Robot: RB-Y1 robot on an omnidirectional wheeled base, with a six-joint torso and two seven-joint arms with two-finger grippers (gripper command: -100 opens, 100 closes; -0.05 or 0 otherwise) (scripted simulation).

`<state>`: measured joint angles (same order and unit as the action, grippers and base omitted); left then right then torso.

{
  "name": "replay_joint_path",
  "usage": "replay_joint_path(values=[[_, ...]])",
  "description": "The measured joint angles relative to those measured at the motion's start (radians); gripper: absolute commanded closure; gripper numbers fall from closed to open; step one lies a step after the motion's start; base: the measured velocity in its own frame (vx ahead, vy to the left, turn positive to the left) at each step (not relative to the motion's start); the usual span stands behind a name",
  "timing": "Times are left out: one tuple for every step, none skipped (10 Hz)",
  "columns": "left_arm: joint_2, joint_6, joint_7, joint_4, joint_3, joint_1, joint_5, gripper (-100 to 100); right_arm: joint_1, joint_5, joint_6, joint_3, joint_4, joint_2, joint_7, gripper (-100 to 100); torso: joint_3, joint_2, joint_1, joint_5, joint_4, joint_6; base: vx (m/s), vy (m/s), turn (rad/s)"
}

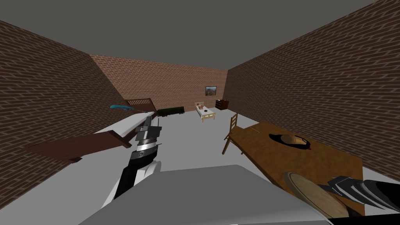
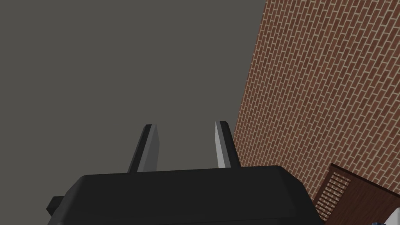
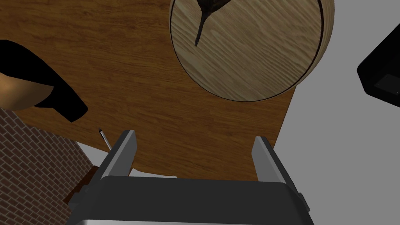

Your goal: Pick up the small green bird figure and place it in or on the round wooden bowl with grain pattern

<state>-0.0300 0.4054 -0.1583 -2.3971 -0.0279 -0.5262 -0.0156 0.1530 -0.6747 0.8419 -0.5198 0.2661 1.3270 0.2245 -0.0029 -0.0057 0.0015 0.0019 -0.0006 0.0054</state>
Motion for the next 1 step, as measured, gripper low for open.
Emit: replay_joint_path(values=[[0.0, 0.0, 0.0, 0.0, 0.0, 0.0, 0.0, 0, 0.0, 0.0, 0.0, 0.0, 0.0, 0.0, 0.0, 0, 0.0, 0.0, 0.0, 0.0, 0.0, 0.0, 0.0, 0.0, 0.0]])
